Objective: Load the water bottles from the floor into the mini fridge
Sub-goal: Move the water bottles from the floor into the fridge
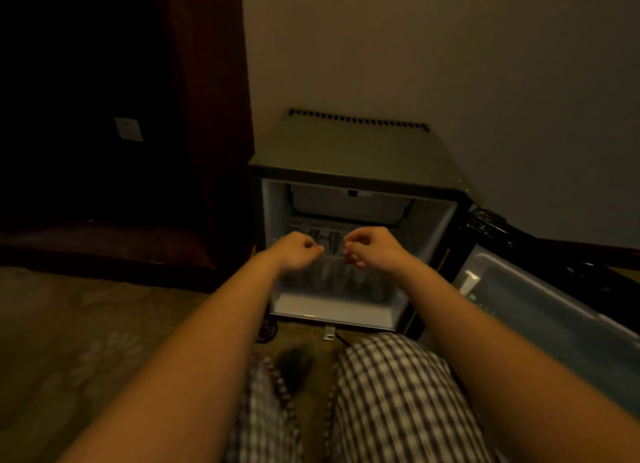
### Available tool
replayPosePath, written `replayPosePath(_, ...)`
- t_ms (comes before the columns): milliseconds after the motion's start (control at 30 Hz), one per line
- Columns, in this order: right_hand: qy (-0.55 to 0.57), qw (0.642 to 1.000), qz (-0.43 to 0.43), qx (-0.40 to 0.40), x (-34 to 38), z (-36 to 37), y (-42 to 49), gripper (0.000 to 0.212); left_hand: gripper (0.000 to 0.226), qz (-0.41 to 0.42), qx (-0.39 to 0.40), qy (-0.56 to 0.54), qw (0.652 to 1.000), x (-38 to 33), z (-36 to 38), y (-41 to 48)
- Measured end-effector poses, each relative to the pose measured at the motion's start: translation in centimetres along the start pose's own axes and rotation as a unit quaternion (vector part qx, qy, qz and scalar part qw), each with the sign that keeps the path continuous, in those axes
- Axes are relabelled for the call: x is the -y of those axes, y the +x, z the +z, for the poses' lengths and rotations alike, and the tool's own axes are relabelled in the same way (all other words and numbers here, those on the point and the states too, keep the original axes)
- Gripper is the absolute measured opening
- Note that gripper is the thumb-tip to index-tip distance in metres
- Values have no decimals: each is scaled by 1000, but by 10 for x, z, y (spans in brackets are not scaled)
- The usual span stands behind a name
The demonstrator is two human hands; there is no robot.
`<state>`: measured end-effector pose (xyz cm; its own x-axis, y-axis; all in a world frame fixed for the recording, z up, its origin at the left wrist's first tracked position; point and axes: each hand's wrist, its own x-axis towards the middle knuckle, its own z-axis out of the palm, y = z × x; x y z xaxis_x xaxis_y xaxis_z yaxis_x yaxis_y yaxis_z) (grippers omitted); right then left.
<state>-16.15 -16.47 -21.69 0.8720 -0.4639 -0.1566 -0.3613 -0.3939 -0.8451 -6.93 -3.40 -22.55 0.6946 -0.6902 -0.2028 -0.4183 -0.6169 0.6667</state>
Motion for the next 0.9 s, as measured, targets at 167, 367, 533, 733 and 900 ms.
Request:
replayPosePath(167, -89, 989, -80, 91, 75, 35, -32, 25, 35, -13, -58, 67, 996, 24, -70, -77)
replayPosePath(367, -284, 911, -225, 197, 151, 115, -79, 32, 41, -100, -39, 181, 978, 89, -119, -178)
replayPosePath(533, -337, 863, -283, 246, 167, 202, -116, 32, 38, -175, -29, 153, 972, 150, -132, -261)
replayPosePath(733, -324, 829, -273, 366, 146, 322, -156, 35, 38, -310, -24, 80, 947, 247, -109, -350)
replayPosePath(900, -258, 825, -222, 450, 109, 388, -178, 33, 40, -399, -29, 27, 916, 308, -68, -396)
